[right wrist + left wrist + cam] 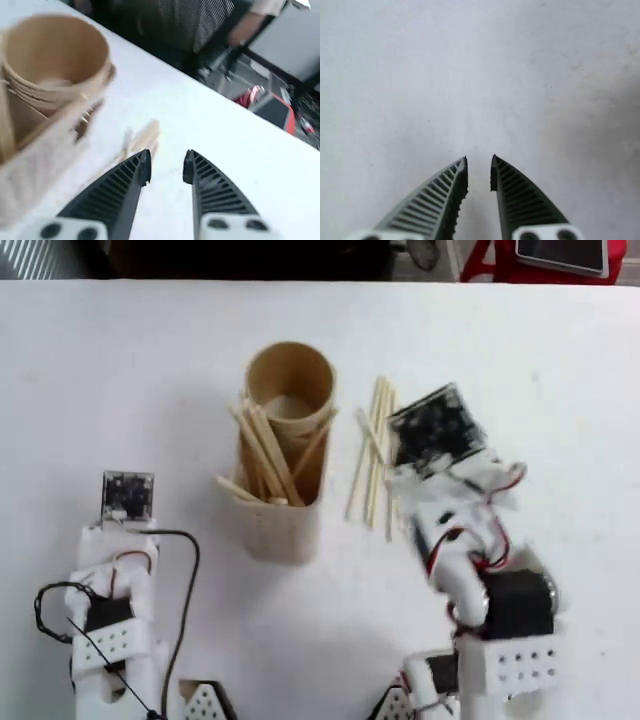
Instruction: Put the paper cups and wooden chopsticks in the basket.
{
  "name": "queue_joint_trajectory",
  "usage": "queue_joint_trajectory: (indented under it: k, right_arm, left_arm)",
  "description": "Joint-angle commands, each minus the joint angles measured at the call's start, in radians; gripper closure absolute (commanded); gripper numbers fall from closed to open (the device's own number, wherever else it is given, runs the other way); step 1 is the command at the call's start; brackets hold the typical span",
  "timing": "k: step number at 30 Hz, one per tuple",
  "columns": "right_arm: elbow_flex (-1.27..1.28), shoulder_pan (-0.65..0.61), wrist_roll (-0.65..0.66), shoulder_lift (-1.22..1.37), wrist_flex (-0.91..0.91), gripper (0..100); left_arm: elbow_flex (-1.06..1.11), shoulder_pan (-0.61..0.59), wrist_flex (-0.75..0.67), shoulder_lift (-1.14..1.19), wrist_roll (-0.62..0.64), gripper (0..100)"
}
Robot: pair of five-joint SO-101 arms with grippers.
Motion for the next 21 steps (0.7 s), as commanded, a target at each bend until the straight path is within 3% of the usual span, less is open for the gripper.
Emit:
queue_joint_trajectory:
  k: [1,5,9,21]
  right_arm:
    - [0.141,0.173,0.063,-0.002,-0.120,87.8]
    - [0.338,0.202,0.144,0.067,-0.285,87.8]
    - [0.354,0.199,0.164,0.219,-0.300,87.8]
    - [0.028,0.203,0.167,0.736,-0.295,87.9]
  left_arm:
    - [-0.002,-0.008,0.002,-0.016,-0.012,90]
    - [-0.002,-0.008,0.002,-0.016,-0.012,90]
    - [-0.002,-0.008,0.002,-0.016,-0.012,90]
    - [-0.002,-0.008,0.002,-0.016,-0.012,90]
